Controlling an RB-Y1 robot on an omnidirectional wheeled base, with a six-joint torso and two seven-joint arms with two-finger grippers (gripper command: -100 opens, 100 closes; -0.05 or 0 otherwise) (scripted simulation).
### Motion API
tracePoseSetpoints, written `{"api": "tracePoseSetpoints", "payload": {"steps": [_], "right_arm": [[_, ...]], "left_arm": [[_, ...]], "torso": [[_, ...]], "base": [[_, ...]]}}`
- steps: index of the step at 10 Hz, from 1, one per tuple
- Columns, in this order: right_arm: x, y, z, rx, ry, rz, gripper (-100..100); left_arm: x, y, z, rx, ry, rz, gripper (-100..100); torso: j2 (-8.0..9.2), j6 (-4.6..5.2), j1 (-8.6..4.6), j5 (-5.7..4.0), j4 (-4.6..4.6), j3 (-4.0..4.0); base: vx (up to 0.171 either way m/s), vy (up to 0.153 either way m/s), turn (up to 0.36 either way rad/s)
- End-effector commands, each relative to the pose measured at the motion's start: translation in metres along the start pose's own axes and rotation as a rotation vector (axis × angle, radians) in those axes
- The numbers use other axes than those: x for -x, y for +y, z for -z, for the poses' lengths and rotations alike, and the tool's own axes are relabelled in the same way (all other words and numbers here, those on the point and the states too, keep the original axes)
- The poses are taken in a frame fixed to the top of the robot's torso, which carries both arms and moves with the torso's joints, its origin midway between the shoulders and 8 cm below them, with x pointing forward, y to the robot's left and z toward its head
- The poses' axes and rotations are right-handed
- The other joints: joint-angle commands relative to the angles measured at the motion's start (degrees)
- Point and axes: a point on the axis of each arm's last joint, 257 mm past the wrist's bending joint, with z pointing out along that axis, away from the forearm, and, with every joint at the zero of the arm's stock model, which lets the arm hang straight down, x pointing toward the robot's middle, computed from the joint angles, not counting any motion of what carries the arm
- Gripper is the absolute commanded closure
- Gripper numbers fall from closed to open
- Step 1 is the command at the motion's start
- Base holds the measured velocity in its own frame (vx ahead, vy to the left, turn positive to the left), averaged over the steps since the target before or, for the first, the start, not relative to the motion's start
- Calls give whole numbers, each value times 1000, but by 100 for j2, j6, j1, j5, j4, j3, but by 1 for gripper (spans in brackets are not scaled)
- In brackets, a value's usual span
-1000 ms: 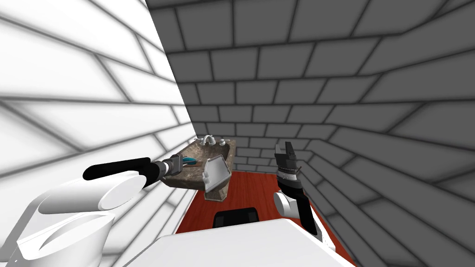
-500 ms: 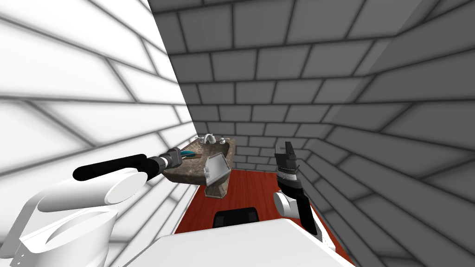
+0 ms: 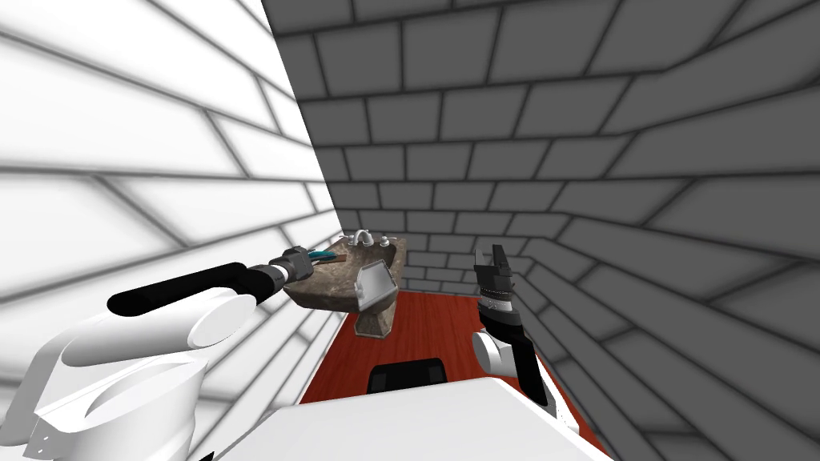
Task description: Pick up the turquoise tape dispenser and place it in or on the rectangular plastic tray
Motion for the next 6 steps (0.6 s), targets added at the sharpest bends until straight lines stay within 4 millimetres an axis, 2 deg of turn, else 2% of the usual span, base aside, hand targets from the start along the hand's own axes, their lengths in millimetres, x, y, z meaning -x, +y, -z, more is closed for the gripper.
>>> {"api": "tracePoseSetpoints", "payload": {"steps": [1,6], "right_arm": [[0,0,0,0,0,0,0],[0,0,0,0,0,0,0]], "left_arm": [[0,-14,0,-53,-2,6,100],[-5,-46,0,-183,2,13,100]], "torso": [[0,0,0,0,0,0],[5,-1,-2,-3,0,2]], "base": [[-48,-5,12],[-54,-6,16]]}}
